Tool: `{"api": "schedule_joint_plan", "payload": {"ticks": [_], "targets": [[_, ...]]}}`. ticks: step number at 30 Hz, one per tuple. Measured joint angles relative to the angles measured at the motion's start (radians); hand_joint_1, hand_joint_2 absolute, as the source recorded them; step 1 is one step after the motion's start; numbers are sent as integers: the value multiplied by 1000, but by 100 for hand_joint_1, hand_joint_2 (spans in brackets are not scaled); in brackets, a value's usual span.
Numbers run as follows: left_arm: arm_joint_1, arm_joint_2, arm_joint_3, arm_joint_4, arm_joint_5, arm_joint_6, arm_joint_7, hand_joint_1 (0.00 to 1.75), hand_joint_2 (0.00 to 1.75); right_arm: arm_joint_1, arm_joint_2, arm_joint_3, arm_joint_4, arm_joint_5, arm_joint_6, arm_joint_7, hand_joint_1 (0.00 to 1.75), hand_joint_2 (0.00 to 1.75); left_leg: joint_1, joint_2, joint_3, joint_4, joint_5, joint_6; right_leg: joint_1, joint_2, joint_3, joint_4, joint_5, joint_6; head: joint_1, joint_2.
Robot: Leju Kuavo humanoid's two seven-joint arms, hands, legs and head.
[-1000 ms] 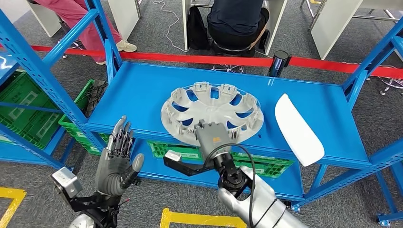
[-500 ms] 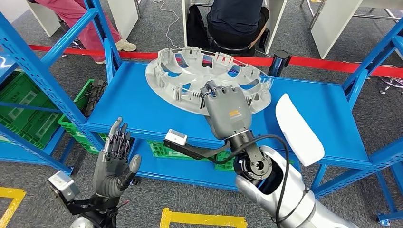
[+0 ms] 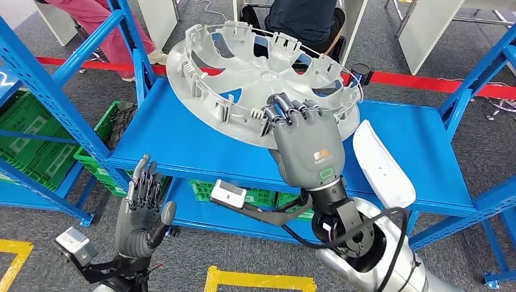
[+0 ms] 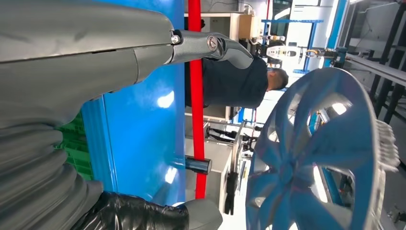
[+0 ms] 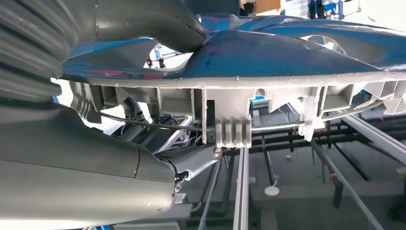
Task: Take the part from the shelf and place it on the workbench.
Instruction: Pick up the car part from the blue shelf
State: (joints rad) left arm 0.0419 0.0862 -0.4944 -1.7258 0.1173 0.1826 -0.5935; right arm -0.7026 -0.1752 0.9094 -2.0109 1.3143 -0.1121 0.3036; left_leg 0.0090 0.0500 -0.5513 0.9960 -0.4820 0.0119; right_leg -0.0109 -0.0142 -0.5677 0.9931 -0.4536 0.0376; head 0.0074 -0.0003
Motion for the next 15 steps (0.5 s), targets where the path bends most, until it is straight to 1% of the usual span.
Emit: {"api": "schedule_joint_plan", "payload": {"ticks": [3,5,7,11,15], "targets": [[4,0,0,-5,-2,6,-2,0,0,17,-11,0,-39,3,-8,1,175,175,0,0,0,0,0,0,0,0,0,0,0,0,0,0],[9,0,0,-10,-10,19,-3,0,0,35,-16,-2,-61,3,-34,4,175,175,0,0,0,0,0,0,0,0,0,0,0,0,0,0],[17,0,0,-19,-27,44,-3,0,0,75,-22,-6,-91,3,-83,8,175,175,0,0,0,0,0,0,0,0,0,0,0,0,0,0],[38,0,-1,-54,-76,110,3,0,0,196,-40,-19,-170,7,-196,6,175,175,0,-1,0,0,-1,0,0,0,0,0,0,0,0,0],[59,6,-5,-103,-106,173,12,0,0,325,-67,-25,-255,23,-273,-15,175,175,0,-1,-1,0,-2,0,0,0,0,-1,-2,1,0,0]]}}
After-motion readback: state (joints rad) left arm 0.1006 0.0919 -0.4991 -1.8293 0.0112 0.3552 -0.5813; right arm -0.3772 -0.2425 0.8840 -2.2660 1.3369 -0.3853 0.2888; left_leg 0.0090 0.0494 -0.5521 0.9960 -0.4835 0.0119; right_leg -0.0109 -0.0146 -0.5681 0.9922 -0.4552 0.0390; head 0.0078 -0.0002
